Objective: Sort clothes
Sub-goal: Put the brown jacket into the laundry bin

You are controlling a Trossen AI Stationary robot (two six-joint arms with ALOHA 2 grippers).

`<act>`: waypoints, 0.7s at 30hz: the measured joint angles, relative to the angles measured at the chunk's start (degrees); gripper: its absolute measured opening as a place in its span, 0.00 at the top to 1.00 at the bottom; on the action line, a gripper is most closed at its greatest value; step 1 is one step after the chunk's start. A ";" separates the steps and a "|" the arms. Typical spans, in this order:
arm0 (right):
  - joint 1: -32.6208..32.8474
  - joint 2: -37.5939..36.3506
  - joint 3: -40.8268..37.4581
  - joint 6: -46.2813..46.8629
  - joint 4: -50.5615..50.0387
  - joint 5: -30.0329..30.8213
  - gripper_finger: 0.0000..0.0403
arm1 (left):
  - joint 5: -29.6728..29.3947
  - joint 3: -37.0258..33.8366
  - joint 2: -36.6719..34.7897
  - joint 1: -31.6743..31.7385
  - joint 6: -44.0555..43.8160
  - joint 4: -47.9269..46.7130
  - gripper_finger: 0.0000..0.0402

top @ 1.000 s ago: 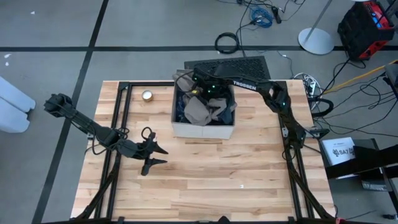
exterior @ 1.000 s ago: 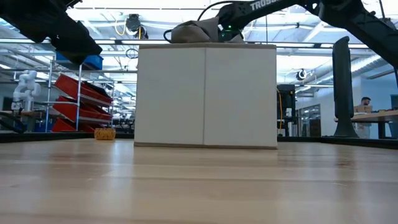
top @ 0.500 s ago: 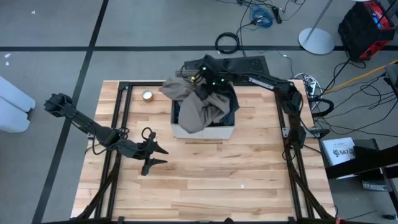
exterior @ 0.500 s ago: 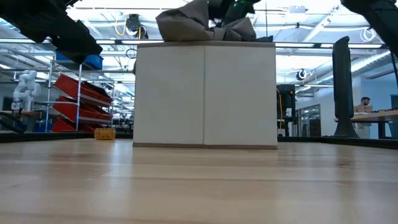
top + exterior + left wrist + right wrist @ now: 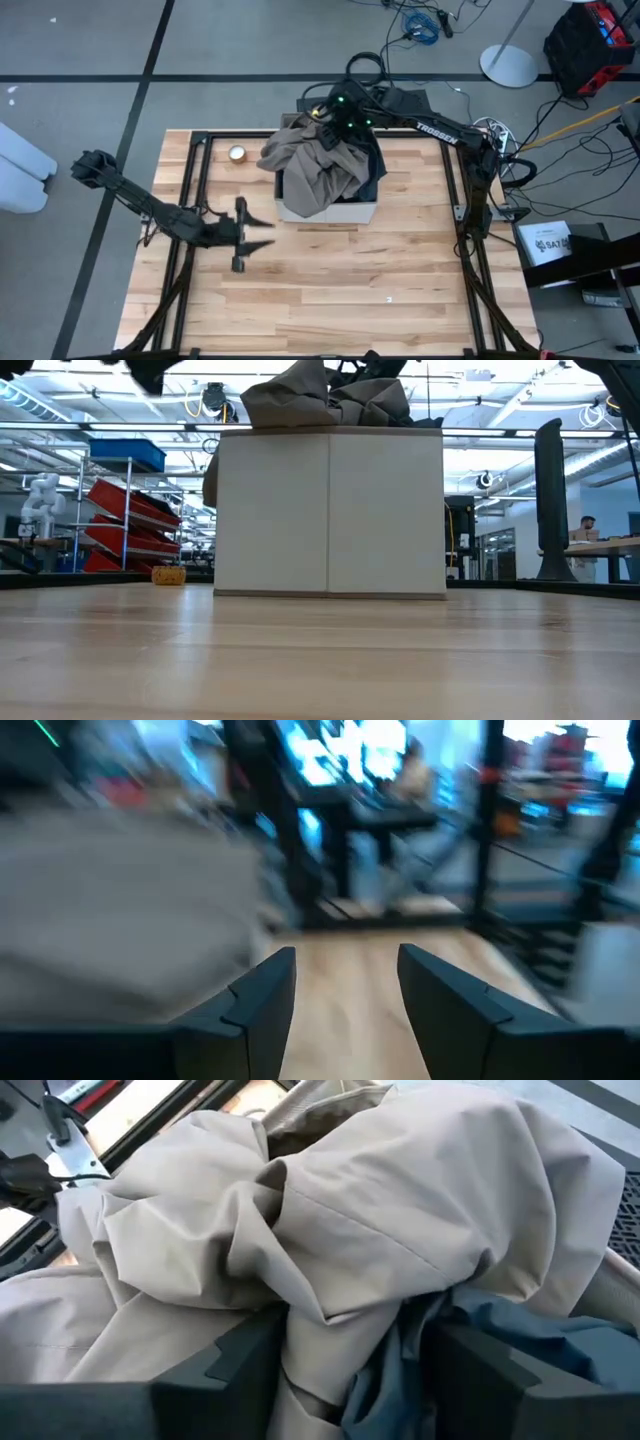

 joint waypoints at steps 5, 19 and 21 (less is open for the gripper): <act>-0.09 0.34 0.00 0.00 0.60 0.18 0.47 | -0.97 2.89 2.77 3.61 14.37 11.37 0.54; 0.34 -2.53 0.07 0.41 1.37 -1.04 0.47 | -0.78 16.18 22.51 26.95 13.75 11.42 0.54; 0.39 -2.93 0.07 1.17 1.19 -3.06 0.47 | 0.91 17.63 24.20 29.38 13.51 11.79 0.54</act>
